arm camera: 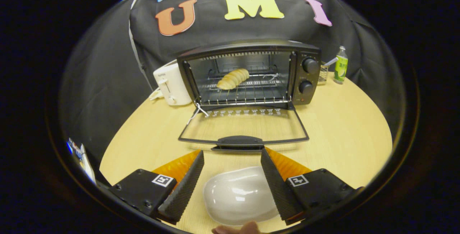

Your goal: Open the toaster oven, put the food inside, and close the toaster oven door.

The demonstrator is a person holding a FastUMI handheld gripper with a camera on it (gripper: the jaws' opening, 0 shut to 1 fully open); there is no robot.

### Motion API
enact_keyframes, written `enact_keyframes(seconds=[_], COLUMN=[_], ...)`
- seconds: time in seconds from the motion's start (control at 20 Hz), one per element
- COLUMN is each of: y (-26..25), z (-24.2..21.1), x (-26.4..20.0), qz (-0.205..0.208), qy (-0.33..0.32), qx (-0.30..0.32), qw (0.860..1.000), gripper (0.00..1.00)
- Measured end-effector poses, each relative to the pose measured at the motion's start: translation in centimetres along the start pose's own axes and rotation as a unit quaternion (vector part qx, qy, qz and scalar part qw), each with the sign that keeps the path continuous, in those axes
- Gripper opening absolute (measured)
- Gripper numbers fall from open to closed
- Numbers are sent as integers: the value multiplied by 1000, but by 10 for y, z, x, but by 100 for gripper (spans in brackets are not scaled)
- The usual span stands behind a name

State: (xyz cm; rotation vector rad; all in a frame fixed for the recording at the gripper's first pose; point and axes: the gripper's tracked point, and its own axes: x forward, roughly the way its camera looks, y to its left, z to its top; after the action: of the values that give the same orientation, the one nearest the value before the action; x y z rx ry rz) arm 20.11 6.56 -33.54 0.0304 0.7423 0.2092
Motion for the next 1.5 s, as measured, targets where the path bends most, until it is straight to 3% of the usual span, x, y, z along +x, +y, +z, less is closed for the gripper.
enact_keyframes(seconds=[0.4,0.7,1.1,1.3,1.5], y=[-15,-15,-10,0,4], z=[-12,-12,14,63,99], x=[33,39,22,-12,-19], qz=[-28,-60,-77,-74,-73], qy=[45,60,-13,-94,-136], qx=[-9,-50,-60,-61,-63], qw=[999,995,995,991,986], gripper=[100,100,100,100,100])
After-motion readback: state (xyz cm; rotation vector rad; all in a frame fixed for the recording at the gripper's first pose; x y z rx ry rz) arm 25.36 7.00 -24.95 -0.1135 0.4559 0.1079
